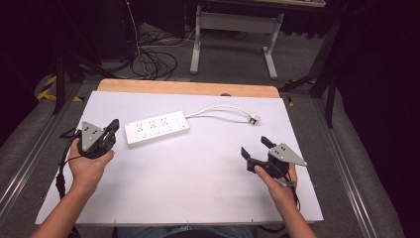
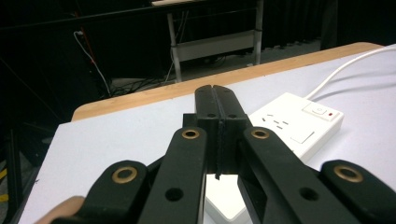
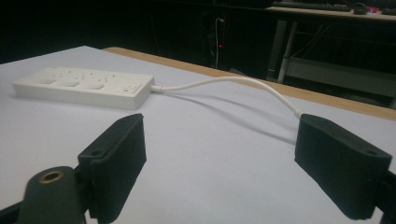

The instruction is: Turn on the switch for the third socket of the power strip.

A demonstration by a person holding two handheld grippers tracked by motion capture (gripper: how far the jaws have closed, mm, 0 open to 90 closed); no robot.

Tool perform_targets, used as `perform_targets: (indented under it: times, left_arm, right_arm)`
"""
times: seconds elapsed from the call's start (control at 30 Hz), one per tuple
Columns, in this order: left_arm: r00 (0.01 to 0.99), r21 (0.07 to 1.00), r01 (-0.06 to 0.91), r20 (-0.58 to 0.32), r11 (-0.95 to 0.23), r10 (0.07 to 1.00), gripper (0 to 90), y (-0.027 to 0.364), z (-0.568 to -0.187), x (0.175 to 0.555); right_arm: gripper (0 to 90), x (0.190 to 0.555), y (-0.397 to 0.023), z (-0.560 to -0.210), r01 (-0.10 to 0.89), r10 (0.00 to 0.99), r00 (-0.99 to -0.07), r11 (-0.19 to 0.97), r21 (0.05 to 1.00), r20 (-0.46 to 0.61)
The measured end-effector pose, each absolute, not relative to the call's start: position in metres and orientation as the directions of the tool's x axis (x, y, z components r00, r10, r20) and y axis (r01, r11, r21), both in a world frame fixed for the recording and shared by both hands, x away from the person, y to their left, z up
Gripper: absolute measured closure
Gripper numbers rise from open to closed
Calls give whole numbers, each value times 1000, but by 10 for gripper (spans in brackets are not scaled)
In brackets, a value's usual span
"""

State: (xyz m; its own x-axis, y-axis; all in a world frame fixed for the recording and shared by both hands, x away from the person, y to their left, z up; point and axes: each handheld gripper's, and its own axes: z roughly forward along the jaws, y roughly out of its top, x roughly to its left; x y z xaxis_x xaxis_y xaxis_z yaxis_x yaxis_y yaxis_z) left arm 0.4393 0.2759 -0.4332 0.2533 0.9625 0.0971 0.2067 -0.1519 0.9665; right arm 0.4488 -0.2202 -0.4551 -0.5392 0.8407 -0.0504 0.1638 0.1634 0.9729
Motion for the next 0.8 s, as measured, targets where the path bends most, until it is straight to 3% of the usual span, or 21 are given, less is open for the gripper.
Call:
perform_targets:
  times: [0.8]
  left_arm:
    - [280, 957, 221, 122, -187, 952, 899, 273, -433, 439]
  right_arm:
    - [168, 450, -220, -456, 172, 844, -535, 160, 972, -44]
